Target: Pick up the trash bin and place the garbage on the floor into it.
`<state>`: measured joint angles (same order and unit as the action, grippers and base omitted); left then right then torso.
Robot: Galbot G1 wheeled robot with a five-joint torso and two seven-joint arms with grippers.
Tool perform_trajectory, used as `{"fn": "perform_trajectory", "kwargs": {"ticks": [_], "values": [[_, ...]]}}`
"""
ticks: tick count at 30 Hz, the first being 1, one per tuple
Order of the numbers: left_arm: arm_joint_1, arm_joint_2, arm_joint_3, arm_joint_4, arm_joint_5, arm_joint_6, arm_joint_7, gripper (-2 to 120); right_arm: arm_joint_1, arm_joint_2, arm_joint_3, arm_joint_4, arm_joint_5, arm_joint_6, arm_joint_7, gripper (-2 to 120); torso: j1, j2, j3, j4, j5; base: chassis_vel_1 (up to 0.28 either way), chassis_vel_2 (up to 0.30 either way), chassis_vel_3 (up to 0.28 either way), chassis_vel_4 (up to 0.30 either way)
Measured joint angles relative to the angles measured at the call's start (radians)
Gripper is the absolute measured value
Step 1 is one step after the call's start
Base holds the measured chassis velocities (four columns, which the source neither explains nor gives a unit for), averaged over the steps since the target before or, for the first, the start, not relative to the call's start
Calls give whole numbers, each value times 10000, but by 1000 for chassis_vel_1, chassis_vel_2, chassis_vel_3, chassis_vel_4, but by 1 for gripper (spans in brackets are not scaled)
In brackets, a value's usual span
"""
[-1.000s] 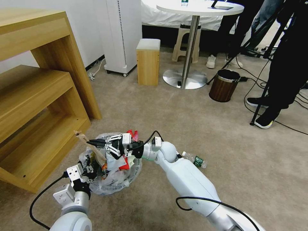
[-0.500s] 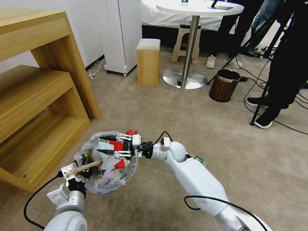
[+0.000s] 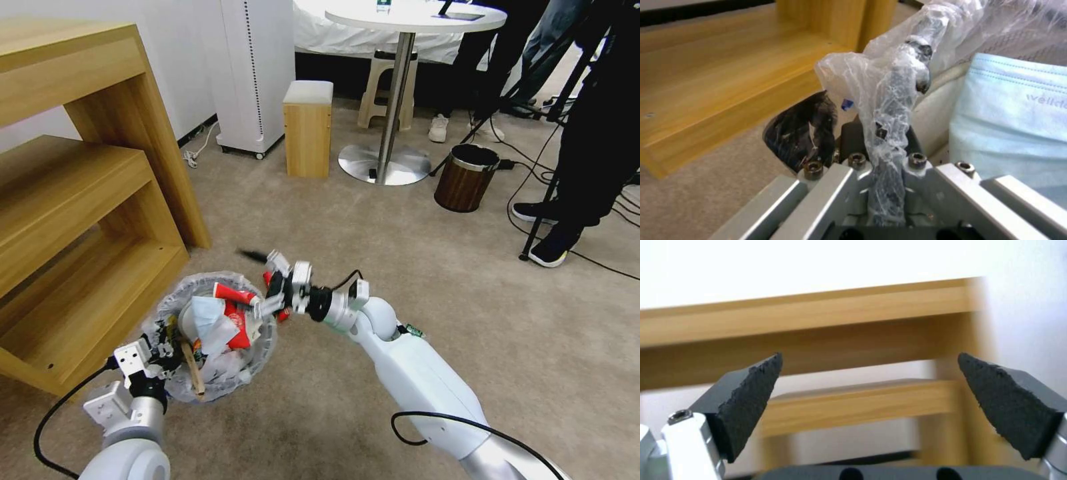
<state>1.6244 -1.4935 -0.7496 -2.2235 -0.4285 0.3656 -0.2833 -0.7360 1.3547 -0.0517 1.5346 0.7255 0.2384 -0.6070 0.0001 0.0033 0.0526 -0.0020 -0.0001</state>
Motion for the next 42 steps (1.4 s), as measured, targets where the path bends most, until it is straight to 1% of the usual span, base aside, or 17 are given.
{"fn": "perform_trajectory", "kwargs": {"ticks": [1, 2, 3, 4, 6, 7, 9, 10, 14, 18, 21, 23, 25, 26, 30, 37, 42], "values": [[-42, 59, -145, 44, -123, 30, -23, 1, -197, -64, 306, 337, -272, -305, 1174, 100, 0, -1, 1, 0, 0, 0, 0, 0, 0], [-92, 119, -302, 80, -262, 58, -38, 1, -501, -185, 694, 826, -762, -842, 2644, 100, 0, -1, 1, -2, 1, 0, 0, 0, 0], [-92, 119, -302, 80, -262, 58, -38, 1, -501, -185, 694, 826, -762, -842, 2644, 100, 0, -1, 1, -2, 1, 0, 0, 0, 0], [-128, 147, -392, 102, -355, 75, -43, 1, -789, -304, 972, 1233, -991, -1282, 3598, 100, 0, 0, 0, -2, 0, 0, 0, 0, 0], [-207, 194, -575, 179, -553, 96, -49, 1, -1502, -549, 1594, 2015, -1072, -2143, 4966, 100, -1, -1, 0, -6, 4, 0, 0, 0, 0], [-207, 194, -575, 179, -553, 96, -49, 1, -1502, -549, 1594, 2015, -1072, -2143, 4966, 100, -1, -1, 0, -6, 4, 0, 0, 0, 0], [-278, 209, -664, 296, -668, 104, -51, 1, -2263, -823, 2371, 2571, -1260, -2733, 5666, 100, 0, -1, 0, -5, 2, 0, 0, 0, 0], [-278, 209, -664, 296, -668, 104, -51, 1, -2263, -823, 2371, 2571, -1260, -2733, 5666, 100, 0, -1, 0, -5, 2, 0, 0, 0, 0], [-349, 179, -631, 403, -766, 104, -29, 1, -3305, -1304, 3703, 2913, -1799, -3020, 5848, 100, 0, 0, 0, -4, 3, 0, 0, 0, 0], [-355, 147, -584, 363, -795, 104, -14, 1, -3584, -1439, 4210, 2919, -2119, -3020, 5834, 100, 0, -1, 0, -3, 3, 0, 0, 0, 0], [-365, 127, -559, 220, -872, 90, -7, 1, -4092, -1590, 5033, 2986, -2434, -2864, 5615, 100, 0, 0, 0, -4, 2, 0, 0, 0, 0], [-367, 126, -566, 195, -914, 80, -13, 1, -4269, -1584, 5222, 2988, -2466, -2694, 5591, 100, 0, 0, -1, -3, 4, 0, 0, 0, 0], [-341, 130, -609, 177, -1021, -1, -36, 1, -4979, -1385, 5669, 2925, -2549, -1548, 5669, 100, 0, 0, 0, -3, 3, 0, 0, 0, 0], [-299, 149, -636, 173, -1092, -46, -35, 1, -5389, -1255, 6004, 2937, -2679, -1207, 5461, 100, 0, 0, -1, -2, 3, 0, 0, 0, 0], [-271, 155, -716, 189, -1249, -89, -30, 1, -5869, -1045, 6420, 2948, -2818, -759, 5233, 100, 0, 0, 0, -4, 1, 0, 0, 0, 0], [-220, 188, -830, 235, -1381, -130, -8, 1, -6205, -781, 6787, 2879, -2938, -617, 5218, 100, 0, 0, 0, -3, 1, 0, 0, 0, 0], [-160, 222, -877, 150, -1408, -130, 27, 1, -6229, -703, 6804, 2794, -3003, -479, 5207, 100, -1, 0, 0, -2, 1, 0, 0, 0, 0]]}}
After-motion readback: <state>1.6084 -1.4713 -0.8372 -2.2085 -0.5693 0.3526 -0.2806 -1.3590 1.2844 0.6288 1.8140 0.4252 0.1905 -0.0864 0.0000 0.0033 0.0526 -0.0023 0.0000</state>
